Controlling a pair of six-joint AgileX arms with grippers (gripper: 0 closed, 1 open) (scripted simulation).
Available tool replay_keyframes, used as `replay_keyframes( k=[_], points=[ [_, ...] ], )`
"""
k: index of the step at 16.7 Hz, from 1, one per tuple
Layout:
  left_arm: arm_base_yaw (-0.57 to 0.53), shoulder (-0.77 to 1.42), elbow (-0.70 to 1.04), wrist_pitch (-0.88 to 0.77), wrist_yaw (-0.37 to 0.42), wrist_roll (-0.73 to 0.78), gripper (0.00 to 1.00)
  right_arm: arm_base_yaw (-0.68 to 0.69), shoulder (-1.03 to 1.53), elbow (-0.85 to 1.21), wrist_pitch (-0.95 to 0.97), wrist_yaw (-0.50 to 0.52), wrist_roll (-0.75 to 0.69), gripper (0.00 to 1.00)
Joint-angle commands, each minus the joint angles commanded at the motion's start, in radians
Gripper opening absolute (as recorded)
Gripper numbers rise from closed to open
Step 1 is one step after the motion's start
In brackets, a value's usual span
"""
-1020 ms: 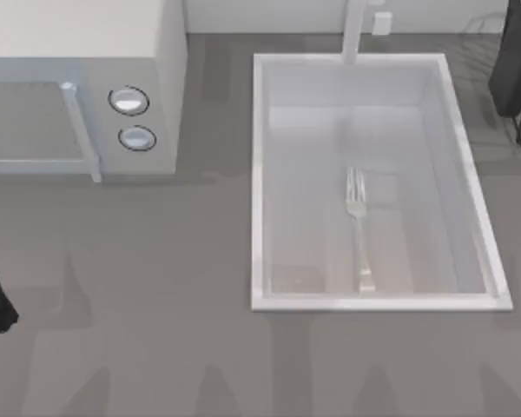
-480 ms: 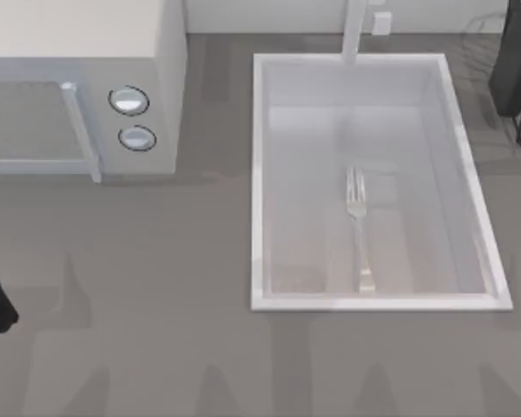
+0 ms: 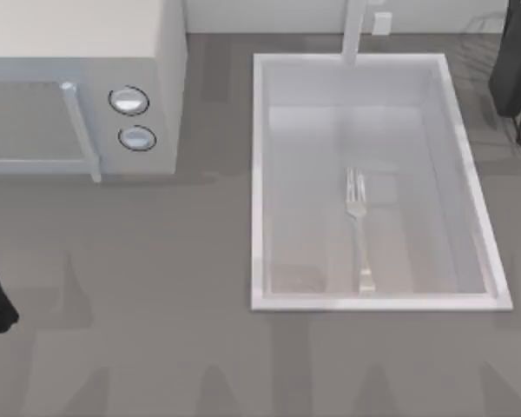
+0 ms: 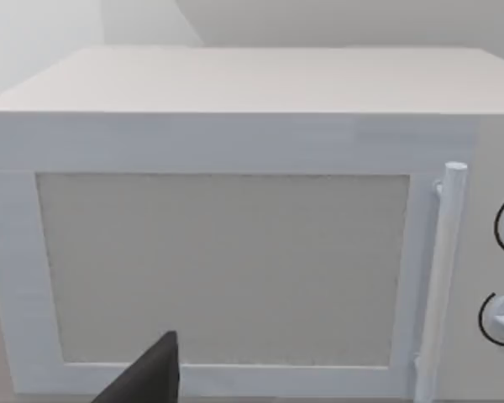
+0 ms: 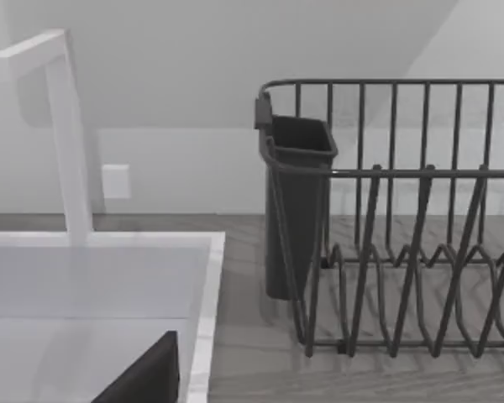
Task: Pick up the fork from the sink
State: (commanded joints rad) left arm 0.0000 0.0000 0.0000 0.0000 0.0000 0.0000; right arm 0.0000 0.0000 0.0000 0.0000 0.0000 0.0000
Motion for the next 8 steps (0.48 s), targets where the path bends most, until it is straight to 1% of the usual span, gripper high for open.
replay_keyframes(
  k=[4, 8],
  points=[
    [0.000, 0.000, 0.000, 0.000, 0.000, 0.000, 1.00, 0.018, 0.099, 0.080, -0.068, -0.002, 0.035, 1.00],
    [0.000, 0.000, 0.000, 0.000, 0.000, 0.000, 1.00, 0.060, 0.345, 0.291, -0.221, -0.005, 0.110, 1.00]
  ],
)
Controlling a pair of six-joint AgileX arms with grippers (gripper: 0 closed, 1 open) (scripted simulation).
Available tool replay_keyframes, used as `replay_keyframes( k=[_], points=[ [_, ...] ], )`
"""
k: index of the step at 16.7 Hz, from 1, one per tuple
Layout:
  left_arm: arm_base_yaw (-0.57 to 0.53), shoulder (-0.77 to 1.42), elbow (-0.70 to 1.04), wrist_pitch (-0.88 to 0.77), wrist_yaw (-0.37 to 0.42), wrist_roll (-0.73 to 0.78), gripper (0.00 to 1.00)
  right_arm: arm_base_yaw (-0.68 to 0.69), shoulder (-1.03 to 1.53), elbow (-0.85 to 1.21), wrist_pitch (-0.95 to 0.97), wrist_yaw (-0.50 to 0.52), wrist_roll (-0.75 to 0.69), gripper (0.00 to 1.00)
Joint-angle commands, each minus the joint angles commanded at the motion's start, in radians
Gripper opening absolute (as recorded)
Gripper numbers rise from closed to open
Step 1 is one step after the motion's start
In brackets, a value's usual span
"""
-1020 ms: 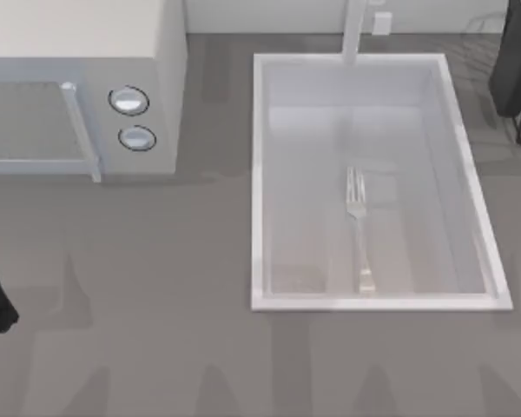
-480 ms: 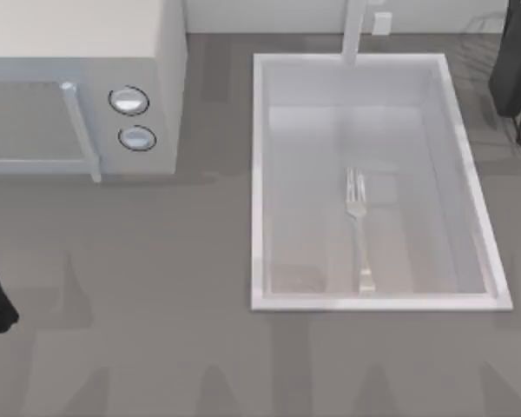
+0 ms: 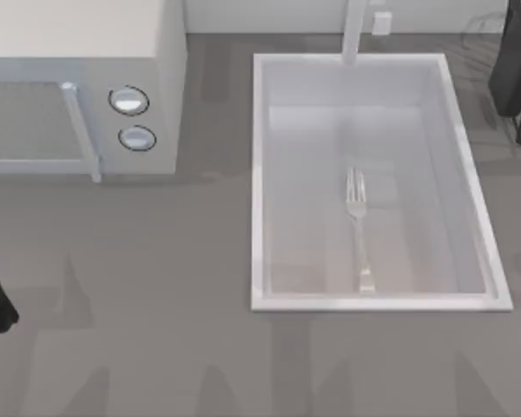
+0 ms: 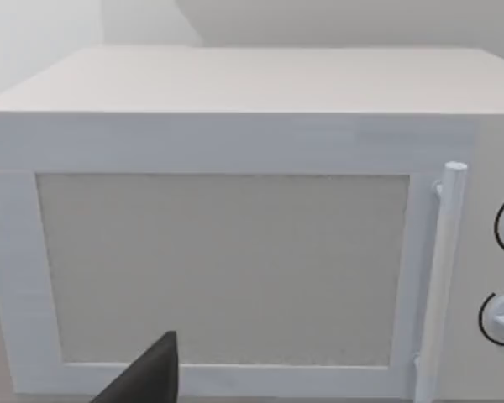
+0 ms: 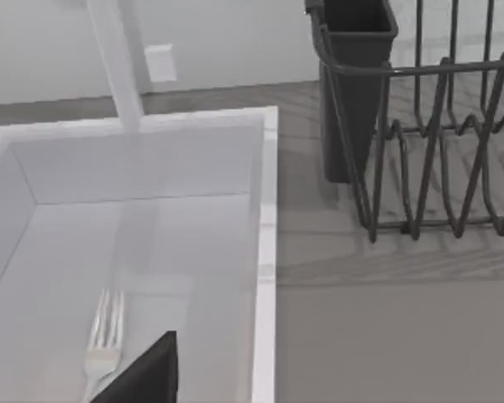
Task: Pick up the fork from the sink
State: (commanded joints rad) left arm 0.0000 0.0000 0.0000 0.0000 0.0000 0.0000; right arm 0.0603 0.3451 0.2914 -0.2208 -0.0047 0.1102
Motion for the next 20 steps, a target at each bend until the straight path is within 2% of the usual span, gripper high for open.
replay_keyframes(
  k=[5, 13, 20],
  points=[
    [0.000, 0.000, 0.000, 0.000, 0.000, 0.000, 1.00, 0.078, 0.447, 0.404, -0.264, -0.003, 0.113, 1.00],
    [0.000, 0.000, 0.000, 0.000, 0.000, 0.000, 1.00, 0.229, 1.295, 1.177, -0.729, 0.000, 0.272, 1.00],
    [0.000, 0.000, 0.000, 0.000, 0.000, 0.000, 1.00, 0.326, 1.912, 1.708, -0.996, 0.007, 0.325, 1.00]
  ],
)
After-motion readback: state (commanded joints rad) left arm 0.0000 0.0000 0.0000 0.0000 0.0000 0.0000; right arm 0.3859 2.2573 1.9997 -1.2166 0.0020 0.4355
